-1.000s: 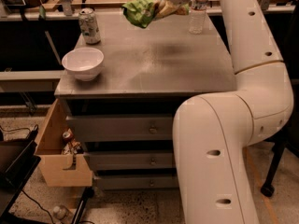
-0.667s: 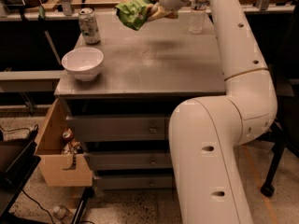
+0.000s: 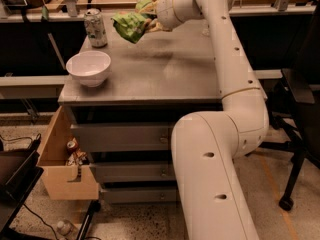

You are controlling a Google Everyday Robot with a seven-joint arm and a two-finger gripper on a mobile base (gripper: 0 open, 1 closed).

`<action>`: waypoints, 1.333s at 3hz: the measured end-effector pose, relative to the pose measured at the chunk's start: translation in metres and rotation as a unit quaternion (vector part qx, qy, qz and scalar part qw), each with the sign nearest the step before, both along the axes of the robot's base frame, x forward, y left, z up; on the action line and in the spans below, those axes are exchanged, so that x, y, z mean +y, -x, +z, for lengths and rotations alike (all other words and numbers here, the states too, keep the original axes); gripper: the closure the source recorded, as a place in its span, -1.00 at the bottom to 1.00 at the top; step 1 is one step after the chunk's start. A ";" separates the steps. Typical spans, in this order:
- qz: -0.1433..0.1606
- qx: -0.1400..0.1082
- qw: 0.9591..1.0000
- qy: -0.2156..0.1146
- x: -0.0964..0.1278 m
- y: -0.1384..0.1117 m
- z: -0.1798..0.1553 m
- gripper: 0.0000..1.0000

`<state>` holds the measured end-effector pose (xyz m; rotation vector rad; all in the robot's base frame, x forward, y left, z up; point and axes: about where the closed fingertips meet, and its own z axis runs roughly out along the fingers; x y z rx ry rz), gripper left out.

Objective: Move green rice chip bag near 7up can

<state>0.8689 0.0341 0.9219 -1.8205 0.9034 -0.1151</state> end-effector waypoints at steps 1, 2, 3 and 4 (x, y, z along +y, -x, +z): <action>0.002 0.003 1.000 0.001 0.003 0.000 -0.003 0.63; 0.004 0.005 1.000 0.002 0.007 -0.001 -0.006 0.17; 0.006 0.007 1.000 0.002 0.010 -0.001 -0.009 -0.30; 0.008 0.009 1.000 0.002 0.014 -0.001 -0.013 -0.74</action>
Offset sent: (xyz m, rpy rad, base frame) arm 0.0002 0.0026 -0.0026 -0.0024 0.0045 0.0028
